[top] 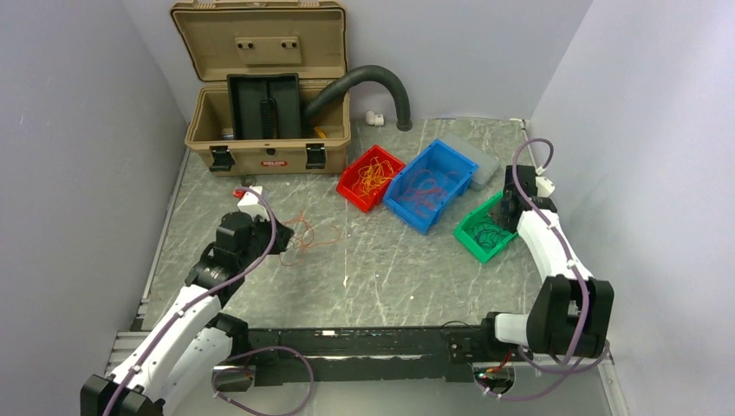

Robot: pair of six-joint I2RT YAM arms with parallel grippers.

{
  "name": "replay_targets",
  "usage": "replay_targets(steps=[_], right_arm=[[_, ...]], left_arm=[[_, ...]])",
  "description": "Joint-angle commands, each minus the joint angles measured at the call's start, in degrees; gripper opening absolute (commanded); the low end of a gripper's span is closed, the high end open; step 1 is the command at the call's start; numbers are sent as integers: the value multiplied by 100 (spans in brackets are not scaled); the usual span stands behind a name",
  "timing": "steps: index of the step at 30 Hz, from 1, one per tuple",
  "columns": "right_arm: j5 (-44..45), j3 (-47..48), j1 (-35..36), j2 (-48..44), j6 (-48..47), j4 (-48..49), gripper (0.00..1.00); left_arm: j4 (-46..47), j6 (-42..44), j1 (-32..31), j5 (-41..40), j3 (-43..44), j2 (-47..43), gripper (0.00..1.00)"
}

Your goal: Untangle the cables

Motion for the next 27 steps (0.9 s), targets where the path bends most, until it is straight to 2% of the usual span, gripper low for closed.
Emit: replay_targets(steps=[1, 4, 11, 18, 19, 21, 22, 25, 27], right_arm=[[-220, 3, -309, 368, 393, 358, 0], [267, 1, -386, 633, 731, 373, 0], [543, -154, -381, 1572, 1342, 962, 0], [553, 109, -379, 1982, 1383, 825, 2], [573, 133, -379, 1901, 1379, 751, 13], [618, 94, -374, 1496, 1368, 679, 43], [684, 84, -371, 1321, 1428, 586, 53], [648, 127, -363, 864, 1403, 157, 58], [655, 107, -348, 506, 1305, -30, 67]], left_arm=[[-237, 16, -2, 73, 369, -197, 0], [-305, 47, -5, 112, 459, -252, 0], [-340, 130, -29, 236, 691, -56, 0], [-452, 205, -36, 291, 812, -65, 0], [-478, 218, -43, 318, 844, -49, 0], [-569, 251, -44, 379, 923, -16, 0], [-603, 270, -46, 394, 958, 5, 0], [-660, 311, -55, 438, 1040, 40, 0], [-640, 312, -67, 497, 1099, 88, 0]])
